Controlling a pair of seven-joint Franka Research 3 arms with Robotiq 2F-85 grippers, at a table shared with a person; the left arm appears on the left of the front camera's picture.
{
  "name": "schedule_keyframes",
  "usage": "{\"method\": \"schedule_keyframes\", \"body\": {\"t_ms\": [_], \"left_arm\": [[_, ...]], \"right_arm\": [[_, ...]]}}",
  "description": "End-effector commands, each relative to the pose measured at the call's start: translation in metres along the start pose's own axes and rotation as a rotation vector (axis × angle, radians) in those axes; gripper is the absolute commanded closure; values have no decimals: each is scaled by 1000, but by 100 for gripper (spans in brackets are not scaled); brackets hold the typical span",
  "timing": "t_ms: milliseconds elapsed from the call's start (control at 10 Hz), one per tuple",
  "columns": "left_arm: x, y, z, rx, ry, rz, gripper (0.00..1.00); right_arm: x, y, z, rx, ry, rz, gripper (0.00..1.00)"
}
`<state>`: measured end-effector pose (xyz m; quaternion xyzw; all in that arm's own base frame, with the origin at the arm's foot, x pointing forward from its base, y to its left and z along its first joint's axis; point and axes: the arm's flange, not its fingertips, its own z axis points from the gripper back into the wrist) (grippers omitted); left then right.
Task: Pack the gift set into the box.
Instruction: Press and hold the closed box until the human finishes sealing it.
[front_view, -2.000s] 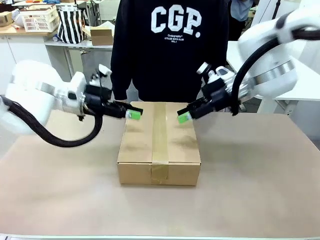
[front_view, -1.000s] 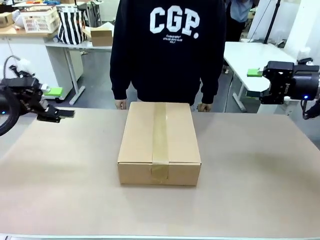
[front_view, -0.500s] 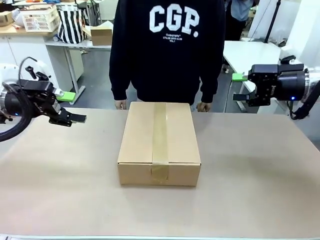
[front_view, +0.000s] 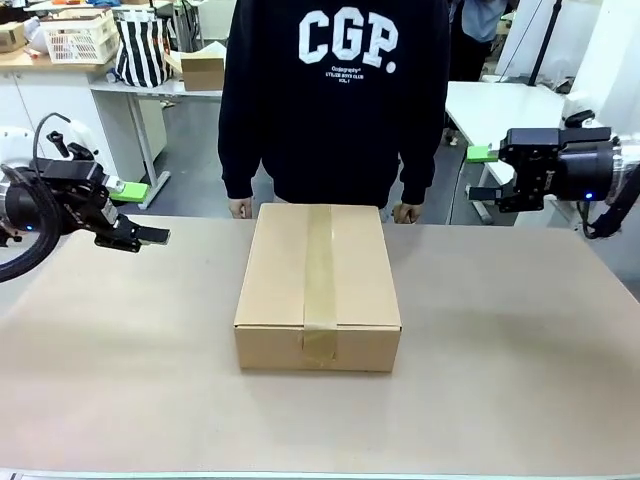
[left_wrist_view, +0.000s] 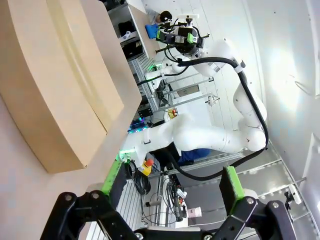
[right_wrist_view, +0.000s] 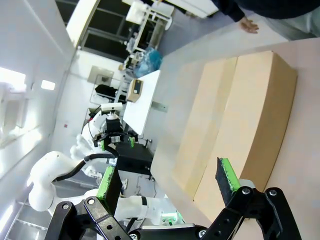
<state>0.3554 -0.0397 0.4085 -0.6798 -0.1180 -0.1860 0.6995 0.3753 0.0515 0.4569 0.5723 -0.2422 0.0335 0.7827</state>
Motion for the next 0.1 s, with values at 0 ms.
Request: {"method": "schedule_keyframes", "body": {"t_ms": [0], "left_arm": [[1, -3, 1, -4, -6, -9, 0]], "right_arm": [[1, 1, 3, 7, 10, 4, 0]]}}
